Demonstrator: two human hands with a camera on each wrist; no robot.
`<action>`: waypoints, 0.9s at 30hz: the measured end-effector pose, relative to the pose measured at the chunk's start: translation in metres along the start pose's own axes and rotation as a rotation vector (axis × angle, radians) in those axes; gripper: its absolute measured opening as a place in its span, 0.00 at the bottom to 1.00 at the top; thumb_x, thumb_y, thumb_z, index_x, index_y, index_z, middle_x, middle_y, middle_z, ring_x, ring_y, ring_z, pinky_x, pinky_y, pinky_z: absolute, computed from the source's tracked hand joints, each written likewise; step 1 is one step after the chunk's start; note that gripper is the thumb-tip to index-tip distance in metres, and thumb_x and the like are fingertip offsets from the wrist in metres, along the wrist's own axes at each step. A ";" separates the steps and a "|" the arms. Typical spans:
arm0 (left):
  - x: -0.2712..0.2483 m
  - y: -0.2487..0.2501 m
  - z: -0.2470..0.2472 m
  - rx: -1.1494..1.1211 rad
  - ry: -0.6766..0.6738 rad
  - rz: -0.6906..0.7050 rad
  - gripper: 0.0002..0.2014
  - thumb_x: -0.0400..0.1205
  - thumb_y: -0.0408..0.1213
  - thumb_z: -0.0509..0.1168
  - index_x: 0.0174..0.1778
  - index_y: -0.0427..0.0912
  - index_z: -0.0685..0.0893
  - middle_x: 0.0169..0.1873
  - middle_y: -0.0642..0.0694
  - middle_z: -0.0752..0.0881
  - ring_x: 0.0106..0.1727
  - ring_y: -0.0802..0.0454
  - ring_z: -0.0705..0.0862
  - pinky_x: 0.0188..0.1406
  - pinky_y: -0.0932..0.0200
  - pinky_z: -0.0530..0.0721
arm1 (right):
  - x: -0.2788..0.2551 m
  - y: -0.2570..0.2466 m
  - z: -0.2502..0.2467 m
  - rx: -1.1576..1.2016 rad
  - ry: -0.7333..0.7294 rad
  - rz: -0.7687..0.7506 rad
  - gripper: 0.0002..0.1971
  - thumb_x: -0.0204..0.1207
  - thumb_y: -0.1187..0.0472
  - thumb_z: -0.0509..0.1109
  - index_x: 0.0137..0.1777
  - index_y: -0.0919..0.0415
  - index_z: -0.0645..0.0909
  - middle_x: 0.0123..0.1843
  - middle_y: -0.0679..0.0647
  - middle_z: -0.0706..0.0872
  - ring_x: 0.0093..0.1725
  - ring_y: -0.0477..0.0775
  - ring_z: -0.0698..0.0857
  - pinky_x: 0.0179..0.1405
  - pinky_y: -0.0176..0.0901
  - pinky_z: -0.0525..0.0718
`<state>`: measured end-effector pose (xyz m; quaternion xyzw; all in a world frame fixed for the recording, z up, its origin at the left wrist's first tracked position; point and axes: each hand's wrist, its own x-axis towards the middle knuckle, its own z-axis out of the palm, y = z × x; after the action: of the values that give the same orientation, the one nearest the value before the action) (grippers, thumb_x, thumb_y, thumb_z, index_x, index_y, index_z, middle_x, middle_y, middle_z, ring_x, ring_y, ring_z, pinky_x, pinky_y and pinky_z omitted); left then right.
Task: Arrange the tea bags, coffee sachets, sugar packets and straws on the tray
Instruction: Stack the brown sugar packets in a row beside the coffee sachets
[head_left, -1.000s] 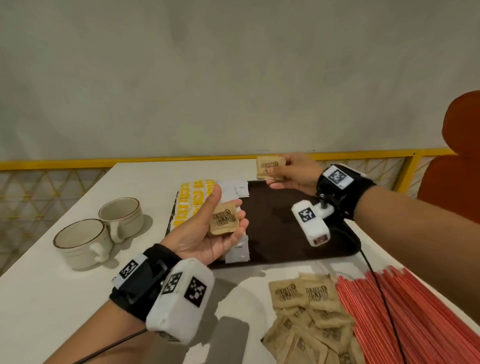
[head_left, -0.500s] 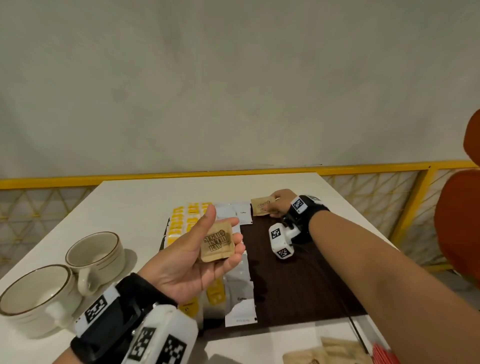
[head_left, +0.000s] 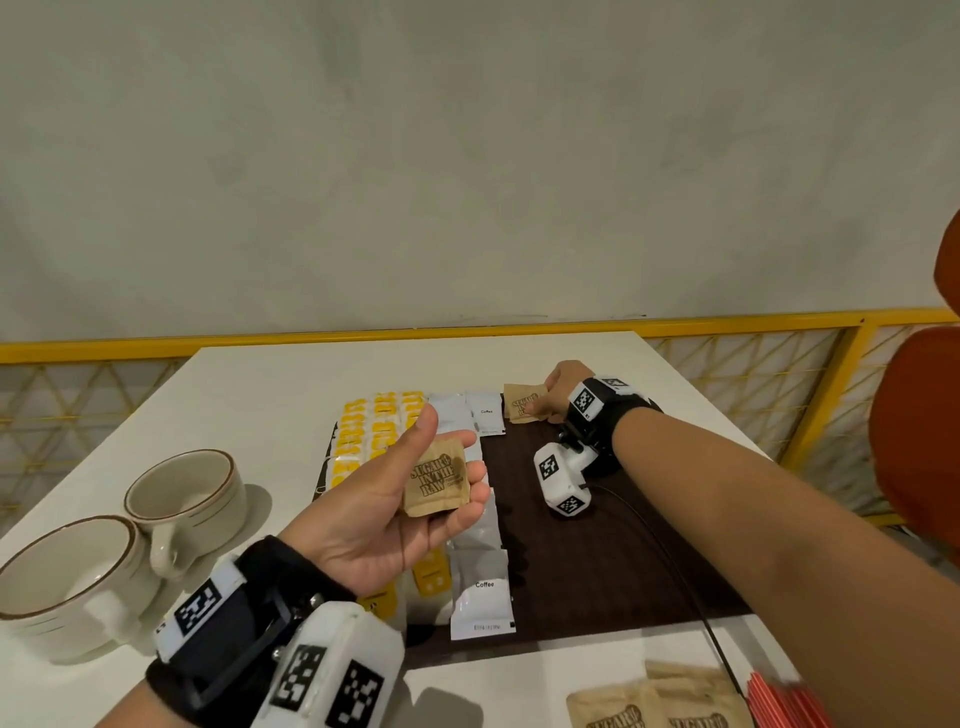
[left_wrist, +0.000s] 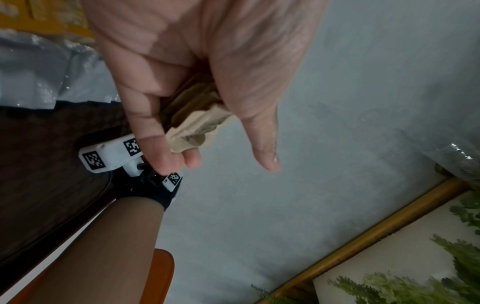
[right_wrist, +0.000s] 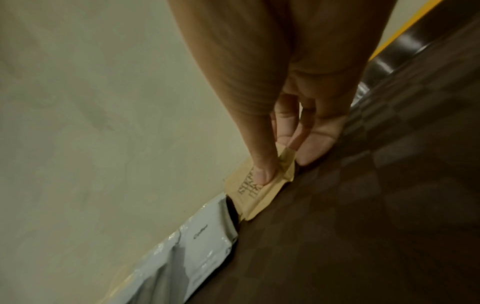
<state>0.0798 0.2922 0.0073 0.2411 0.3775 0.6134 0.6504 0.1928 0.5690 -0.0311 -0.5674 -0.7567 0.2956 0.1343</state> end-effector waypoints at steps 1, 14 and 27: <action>0.000 0.000 0.000 -0.001 0.002 -0.001 0.33 0.61 0.54 0.68 0.58 0.38 0.83 0.35 0.38 0.87 0.33 0.46 0.87 0.32 0.57 0.90 | 0.002 0.000 0.000 0.012 -0.005 -0.006 0.17 0.65 0.59 0.83 0.37 0.61 0.75 0.44 0.62 0.86 0.43 0.60 0.87 0.56 0.56 0.86; -0.002 0.000 -0.003 0.008 0.023 -0.001 0.32 0.63 0.54 0.68 0.59 0.37 0.83 0.35 0.38 0.87 0.34 0.46 0.87 0.32 0.56 0.90 | 0.008 0.008 -0.001 0.058 -0.002 -0.007 0.16 0.68 0.62 0.81 0.33 0.61 0.74 0.55 0.70 0.88 0.47 0.62 0.89 0.60 0.59 0.85; 0.000 -0.003 -0.005 0.021 0.020 -0.007 0.32 0.64 0.54 0.67 0.59 0.37 0.82 0.35 0.38 0.87 0.33 0.46 0.87 0.33 0.56 0.89 | 0.002 0.005 -0.003 0.014 -0.045 0.018 0.10 0.67 0.61 0.81 0.38 0.63 0.82 0.44 0.60 0.91 0.46 0.58 0.90 0.53 0.52 0.88</action>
<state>0.0780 0.2909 0.0026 0.2405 0.3915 0.6096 0.6459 0.1977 0.5727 -0.0318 -0.5663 -0.7523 0.3149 0.1188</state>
